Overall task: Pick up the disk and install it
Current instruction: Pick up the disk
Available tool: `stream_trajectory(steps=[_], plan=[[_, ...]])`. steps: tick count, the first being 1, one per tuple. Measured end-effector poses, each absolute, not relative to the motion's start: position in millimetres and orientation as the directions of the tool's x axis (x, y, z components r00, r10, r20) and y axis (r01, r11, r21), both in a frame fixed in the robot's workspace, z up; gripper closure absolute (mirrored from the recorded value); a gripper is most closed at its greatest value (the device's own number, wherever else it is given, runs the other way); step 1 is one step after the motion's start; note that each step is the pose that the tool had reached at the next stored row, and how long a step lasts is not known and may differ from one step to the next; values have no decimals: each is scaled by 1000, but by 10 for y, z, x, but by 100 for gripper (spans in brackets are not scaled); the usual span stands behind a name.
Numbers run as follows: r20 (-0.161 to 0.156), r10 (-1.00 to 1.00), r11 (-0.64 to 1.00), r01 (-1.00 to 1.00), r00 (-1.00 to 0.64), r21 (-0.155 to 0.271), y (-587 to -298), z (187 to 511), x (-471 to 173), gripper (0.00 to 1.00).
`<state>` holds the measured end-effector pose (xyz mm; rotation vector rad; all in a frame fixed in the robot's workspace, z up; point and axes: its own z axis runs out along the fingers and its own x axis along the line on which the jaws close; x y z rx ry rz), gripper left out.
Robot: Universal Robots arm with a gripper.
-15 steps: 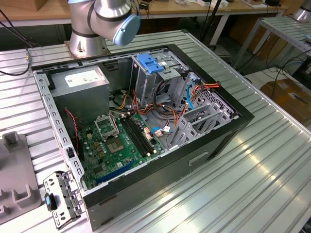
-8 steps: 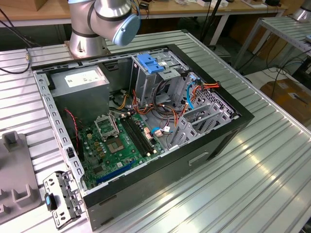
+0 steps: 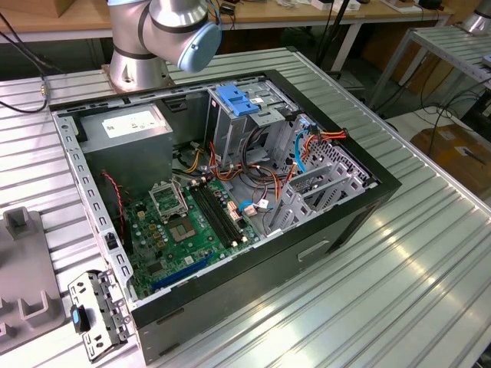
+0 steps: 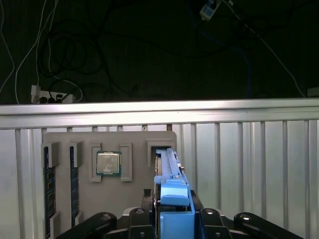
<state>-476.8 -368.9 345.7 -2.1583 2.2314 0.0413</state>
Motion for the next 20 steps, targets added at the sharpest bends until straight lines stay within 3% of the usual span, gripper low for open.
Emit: stream_trajectory(steps=[20], plan=[[-45,-998,33,-999,-33,-6,-3689,3499,-4768,63]])
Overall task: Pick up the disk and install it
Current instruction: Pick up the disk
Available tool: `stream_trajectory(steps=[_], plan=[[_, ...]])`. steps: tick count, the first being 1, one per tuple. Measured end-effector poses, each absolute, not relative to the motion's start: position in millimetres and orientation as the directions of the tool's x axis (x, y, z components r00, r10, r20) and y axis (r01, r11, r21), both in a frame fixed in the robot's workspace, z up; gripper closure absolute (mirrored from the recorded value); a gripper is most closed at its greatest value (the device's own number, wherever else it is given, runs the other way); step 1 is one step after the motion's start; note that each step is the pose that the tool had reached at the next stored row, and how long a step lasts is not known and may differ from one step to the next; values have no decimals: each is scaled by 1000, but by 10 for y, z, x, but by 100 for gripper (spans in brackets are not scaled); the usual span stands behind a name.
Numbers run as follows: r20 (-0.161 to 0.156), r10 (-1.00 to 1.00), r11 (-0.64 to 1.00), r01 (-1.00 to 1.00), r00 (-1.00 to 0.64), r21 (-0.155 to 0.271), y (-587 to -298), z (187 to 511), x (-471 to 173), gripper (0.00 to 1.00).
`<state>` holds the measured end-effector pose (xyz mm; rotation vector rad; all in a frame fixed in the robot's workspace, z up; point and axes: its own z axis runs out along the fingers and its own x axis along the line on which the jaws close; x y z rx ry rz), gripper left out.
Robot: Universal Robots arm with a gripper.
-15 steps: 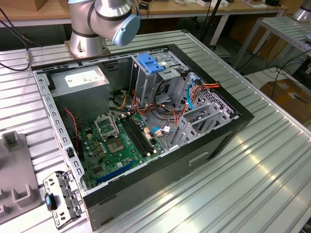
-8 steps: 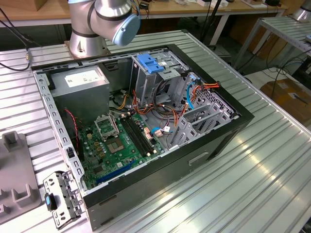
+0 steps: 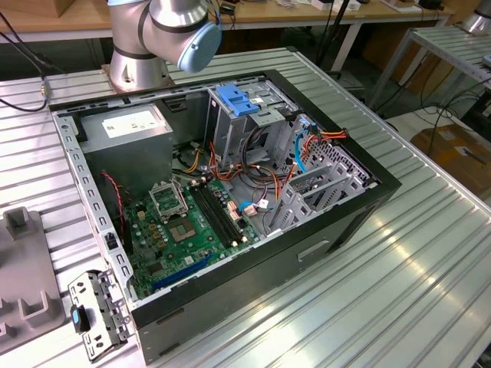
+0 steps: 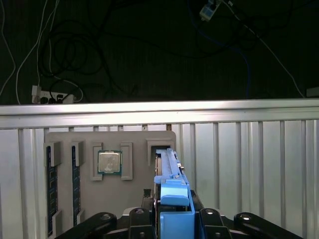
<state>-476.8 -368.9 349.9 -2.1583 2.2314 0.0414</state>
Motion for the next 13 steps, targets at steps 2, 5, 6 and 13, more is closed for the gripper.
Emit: stream_trajectory(steps=[2,5,6,13], plan=[[-45,-998,33,-999,-33,-7,-3689,3510,-4768,63],[-45,-998,33,-999,-33,-7,-3689,3522,-4768,63],[-45,-998,33,-999,-33,-7,-3689,3524,-4768,63],[-45,-998,33,-999,-33,-7,-3689,3547,-4768,63]])
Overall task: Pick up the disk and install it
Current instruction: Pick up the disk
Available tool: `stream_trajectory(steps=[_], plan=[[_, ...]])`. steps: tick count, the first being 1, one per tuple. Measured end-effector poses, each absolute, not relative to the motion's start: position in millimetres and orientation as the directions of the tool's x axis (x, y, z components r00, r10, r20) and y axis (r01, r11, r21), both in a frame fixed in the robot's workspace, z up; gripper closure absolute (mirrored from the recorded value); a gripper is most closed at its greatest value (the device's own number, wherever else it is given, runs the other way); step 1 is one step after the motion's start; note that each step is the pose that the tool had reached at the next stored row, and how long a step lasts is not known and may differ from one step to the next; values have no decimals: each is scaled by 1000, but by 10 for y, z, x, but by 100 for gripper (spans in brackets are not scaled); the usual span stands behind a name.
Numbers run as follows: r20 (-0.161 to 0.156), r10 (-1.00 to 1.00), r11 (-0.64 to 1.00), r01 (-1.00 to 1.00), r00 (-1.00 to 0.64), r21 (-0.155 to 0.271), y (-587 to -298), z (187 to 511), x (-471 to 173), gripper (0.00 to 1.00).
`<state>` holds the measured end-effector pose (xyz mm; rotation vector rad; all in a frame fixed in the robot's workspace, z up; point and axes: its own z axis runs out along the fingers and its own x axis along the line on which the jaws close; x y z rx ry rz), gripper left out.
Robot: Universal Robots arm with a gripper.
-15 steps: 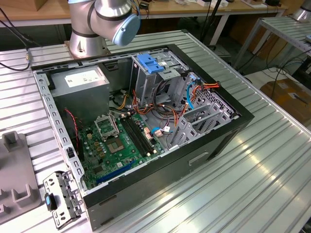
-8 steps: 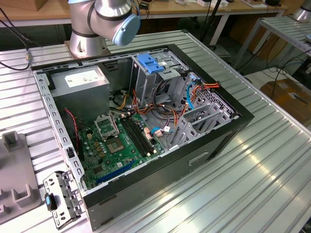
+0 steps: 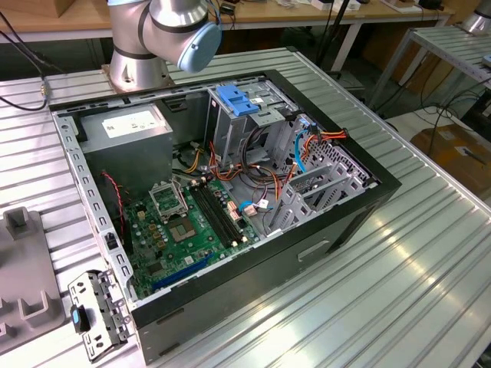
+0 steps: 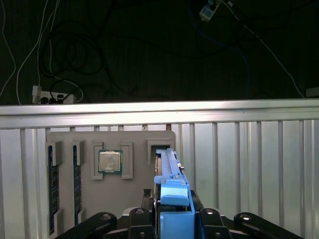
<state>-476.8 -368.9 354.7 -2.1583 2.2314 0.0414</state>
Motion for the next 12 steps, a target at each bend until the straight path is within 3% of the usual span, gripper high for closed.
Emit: stream_trajectory(steps=[12], plan=[[-45,-998,33,-999,-33,-7,-3689,3593,-4768,63]])
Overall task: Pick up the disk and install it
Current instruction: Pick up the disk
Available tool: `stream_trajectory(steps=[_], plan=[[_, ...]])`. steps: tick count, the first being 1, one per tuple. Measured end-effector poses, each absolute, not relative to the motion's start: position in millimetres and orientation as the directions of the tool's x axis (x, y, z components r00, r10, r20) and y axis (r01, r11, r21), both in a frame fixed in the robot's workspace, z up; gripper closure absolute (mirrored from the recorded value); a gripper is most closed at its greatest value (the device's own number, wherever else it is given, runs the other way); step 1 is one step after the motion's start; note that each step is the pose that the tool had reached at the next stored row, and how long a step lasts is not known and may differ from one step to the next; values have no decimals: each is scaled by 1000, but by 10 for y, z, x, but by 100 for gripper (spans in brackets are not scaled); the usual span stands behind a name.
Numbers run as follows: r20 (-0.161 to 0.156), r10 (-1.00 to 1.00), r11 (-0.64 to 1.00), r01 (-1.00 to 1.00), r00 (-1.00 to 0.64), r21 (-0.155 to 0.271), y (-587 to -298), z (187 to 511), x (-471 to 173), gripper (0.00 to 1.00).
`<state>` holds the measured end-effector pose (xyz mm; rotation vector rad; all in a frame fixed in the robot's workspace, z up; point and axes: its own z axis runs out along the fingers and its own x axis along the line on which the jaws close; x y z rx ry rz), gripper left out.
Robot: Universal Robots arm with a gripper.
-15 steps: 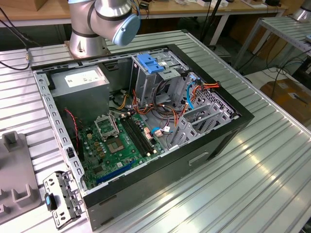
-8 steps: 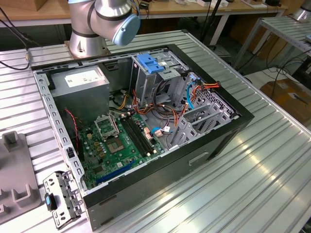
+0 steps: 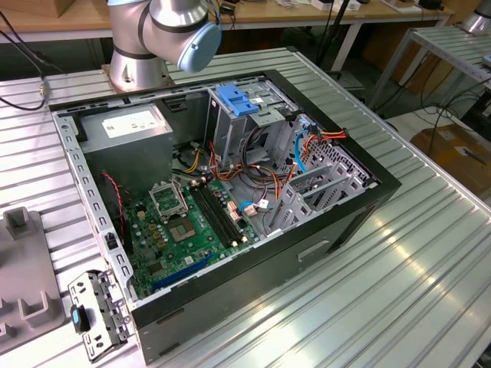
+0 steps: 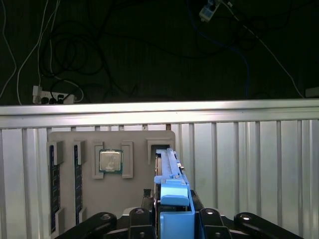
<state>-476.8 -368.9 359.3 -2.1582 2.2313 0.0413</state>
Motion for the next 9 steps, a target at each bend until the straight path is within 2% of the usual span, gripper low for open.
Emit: stream_trajectory(steps=[9], plan=[[-45,-998,33,-999,-33,-7,-3689,3631,-4767,63]])
